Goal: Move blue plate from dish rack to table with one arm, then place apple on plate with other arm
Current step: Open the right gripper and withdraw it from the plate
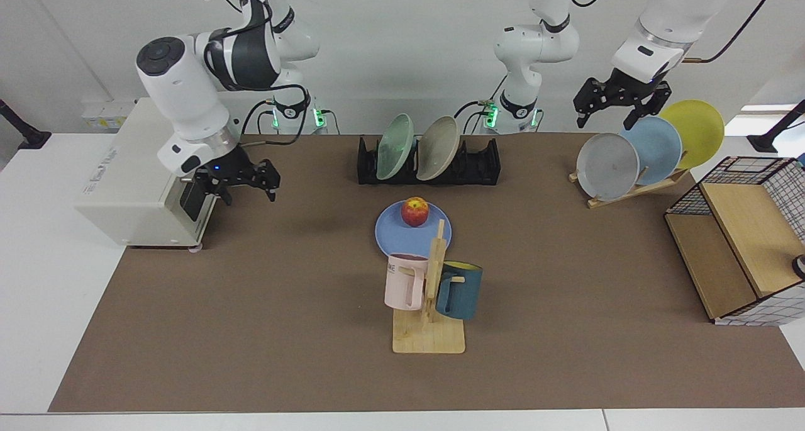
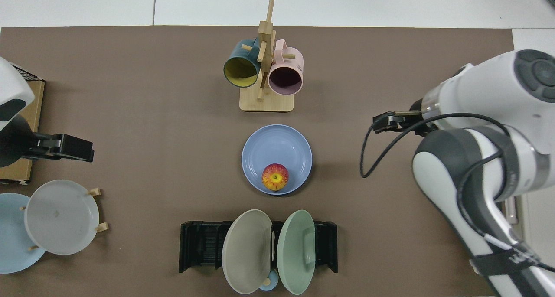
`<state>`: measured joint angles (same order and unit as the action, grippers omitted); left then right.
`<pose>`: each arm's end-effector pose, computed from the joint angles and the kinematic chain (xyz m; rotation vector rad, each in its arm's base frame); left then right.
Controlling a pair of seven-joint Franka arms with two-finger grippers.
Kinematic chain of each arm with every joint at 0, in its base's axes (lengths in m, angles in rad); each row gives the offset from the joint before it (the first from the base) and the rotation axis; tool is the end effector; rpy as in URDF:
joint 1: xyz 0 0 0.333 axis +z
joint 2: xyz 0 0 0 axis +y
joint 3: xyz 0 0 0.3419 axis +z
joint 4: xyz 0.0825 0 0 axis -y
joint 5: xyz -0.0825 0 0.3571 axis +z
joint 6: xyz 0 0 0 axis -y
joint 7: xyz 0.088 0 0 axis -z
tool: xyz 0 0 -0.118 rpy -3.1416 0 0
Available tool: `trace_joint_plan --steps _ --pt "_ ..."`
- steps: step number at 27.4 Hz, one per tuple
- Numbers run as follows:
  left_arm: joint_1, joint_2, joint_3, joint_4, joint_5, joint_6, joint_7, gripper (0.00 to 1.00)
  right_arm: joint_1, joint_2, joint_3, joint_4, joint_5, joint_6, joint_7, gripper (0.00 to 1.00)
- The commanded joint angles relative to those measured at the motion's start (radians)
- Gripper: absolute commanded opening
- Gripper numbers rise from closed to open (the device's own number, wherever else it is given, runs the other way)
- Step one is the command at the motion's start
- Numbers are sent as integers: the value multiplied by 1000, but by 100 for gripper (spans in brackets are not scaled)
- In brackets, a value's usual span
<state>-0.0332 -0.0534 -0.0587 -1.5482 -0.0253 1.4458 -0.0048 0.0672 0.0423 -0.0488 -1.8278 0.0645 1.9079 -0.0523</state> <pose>0.4936 -0.0497 0.6660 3.1178 -0.1396 -0.0782 0.5547 0.0159 0.5302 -3.0815 -0.0780 -0.0599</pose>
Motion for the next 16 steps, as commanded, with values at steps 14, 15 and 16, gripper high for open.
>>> trace_joint_plan --steps 14,15,16 --pt "-11 -6 13 19 5 -25 3 100 -72 -102 26 113 -43 -254 -78 100" --pt "-11 -6 14 19 5 -25 3 100 -70 -107 33 114 -45 -266 -77 100" --pt "-11 -6 14 19 5 -25 3 100 -69 -116 36 114 -46 -273 -72 100"
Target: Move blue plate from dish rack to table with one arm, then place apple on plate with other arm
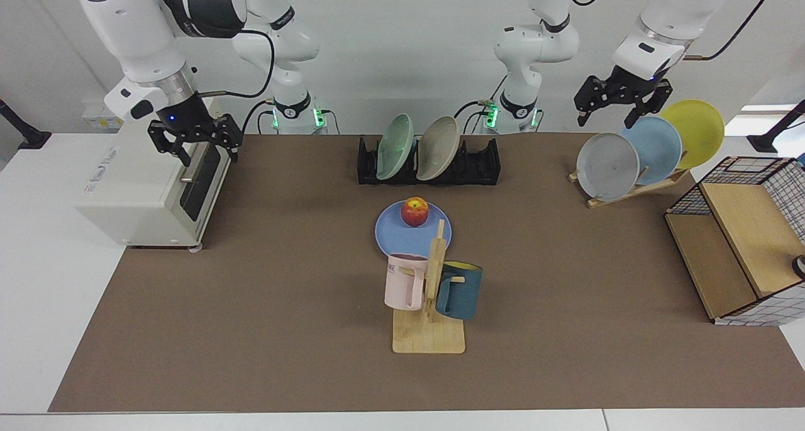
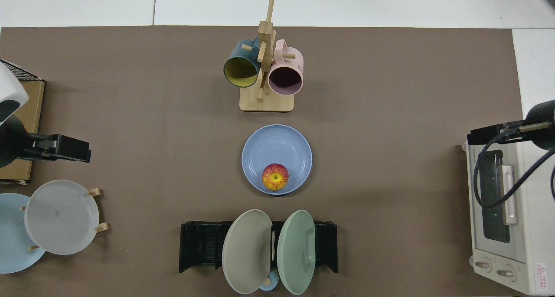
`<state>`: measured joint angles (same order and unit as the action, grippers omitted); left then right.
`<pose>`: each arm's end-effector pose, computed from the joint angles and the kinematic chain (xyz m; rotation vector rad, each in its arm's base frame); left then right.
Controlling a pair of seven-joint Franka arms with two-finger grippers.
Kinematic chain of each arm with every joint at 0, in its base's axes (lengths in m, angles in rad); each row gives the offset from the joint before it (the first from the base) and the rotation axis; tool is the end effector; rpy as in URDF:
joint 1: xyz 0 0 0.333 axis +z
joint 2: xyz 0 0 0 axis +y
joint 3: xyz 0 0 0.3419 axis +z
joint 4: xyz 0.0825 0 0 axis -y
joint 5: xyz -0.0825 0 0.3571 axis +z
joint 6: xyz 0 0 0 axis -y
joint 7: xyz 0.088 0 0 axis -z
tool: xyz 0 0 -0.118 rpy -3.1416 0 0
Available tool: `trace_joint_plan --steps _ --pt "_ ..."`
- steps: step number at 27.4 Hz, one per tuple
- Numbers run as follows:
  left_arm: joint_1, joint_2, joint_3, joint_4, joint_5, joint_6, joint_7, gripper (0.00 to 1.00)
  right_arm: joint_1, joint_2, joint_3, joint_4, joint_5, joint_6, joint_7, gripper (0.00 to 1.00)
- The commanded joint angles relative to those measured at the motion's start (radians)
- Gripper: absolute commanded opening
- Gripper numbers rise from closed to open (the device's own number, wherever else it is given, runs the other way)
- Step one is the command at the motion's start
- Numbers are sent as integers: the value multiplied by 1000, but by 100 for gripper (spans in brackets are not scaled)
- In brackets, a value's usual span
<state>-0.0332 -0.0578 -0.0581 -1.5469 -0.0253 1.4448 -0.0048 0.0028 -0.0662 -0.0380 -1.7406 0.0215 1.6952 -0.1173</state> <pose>0.4921 -0.0494 0.6687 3.1180 -0.1388 -0.0709 0.5136 -0.0165 0.6086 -3.1167 -0.1243 -0.0351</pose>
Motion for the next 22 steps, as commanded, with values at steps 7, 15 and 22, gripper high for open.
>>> trace_joint_plan --steps 7,15,22 --pt "-11 -4 14 18 5 -24 3 100 6 -53 30 27 12 -52 14 100" --pt "-11 -7 14 18 5 -24 3 100 6 -44 44 45 -8 -71 18 100" --pt "-11 -7 14 18 5 -24 3 100 3 28 41 139 -11 -115 18 100"
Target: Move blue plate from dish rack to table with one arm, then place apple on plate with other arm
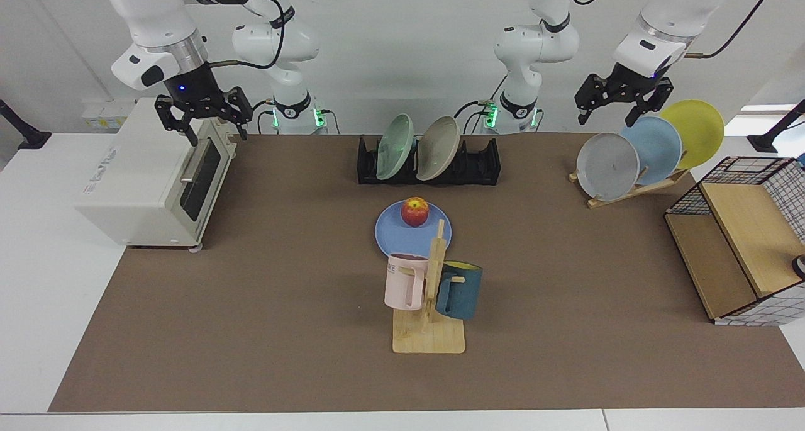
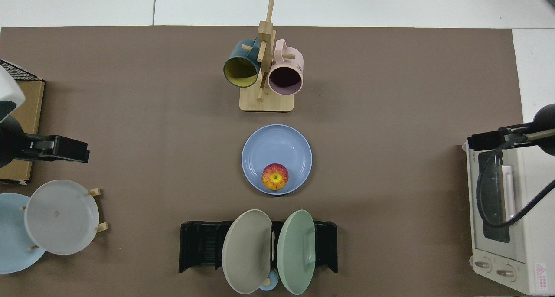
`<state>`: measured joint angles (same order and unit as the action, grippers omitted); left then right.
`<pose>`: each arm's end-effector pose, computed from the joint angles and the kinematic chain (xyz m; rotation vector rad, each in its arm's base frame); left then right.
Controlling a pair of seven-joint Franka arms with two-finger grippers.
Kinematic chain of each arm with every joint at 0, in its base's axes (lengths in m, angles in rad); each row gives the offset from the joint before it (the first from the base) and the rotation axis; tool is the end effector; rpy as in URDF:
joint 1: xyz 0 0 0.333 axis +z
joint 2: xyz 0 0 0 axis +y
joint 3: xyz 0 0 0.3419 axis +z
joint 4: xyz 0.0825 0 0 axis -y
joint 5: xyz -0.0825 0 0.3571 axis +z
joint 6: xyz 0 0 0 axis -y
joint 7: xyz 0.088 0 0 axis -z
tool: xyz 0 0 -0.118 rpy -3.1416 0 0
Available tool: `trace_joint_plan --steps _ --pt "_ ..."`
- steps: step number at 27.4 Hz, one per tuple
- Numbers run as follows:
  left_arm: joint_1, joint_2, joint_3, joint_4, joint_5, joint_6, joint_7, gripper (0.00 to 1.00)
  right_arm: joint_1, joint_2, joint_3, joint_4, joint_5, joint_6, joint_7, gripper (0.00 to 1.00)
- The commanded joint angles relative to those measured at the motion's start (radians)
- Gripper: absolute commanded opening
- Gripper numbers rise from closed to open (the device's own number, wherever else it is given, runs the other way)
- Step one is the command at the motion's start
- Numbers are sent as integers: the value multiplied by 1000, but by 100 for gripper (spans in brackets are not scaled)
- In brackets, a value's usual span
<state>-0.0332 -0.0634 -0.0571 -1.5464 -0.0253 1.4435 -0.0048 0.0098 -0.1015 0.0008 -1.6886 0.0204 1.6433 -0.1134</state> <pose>0.4901 -0.0488 0.6715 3.1183 -0.1373 -0.0633 0.5003 0.0076 0.6453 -3.1170 -0.1921 -0.0893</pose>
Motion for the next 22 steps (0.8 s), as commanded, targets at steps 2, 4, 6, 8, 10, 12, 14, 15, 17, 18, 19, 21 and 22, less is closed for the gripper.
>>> trace_joint_plan --steps 2,4,6,8,10,12,14,15,17,18,19,21,22 --pt "-11 -1 13 17 5 -23 3 100 -2 68 2 87 -8 -59 15 100" --pt "-11 -1 13 17 5 -23 3 100 -11 66 1 76 -11 -45 17 100" --pt "-11 -1 13 17 5 -23 3 100 -14 69 -1 76 -11 -40 17 100" --pt "-11 -1 13 17 5 -23 3 100 -13 69 -1 70 -10 -37 18 100" --pt "-11 -1 13 17 5 -25 3 100 -16 71 -1 66 -7 -36 17 100" --pt "-11 -1 13 17 5 -23 3 100 -16 71 -1 63 -5 -36 18 100" --pt "-11 -1 13 17 5 -23 3 100 -16 71 -1 59 -5 -37 20 100" --pt "-11 -1 11 17 5 -23 3 100 -16 71 -1 61 -7 -39 21 100" --pt "-11 -1 13 17 5 -25 3 100 -14 71 -1 59 -10 -39 37 100" --pt "-11 -1 13 17 5 -23 3 100 -13 71 -1 61 -11 -39 47 100" --pt "-11 -1 11 17 5 -25 3 100 -13 71 -1 61 -13 -39 52 100" --pt "-11 -1 13 17 5 -23 3 100 -14 71 -1 61 -13 -37 52 100" --pt "-11 -1 13 17 5 -23 3 100 -13 71 -1 61 -16 -37 54 100"
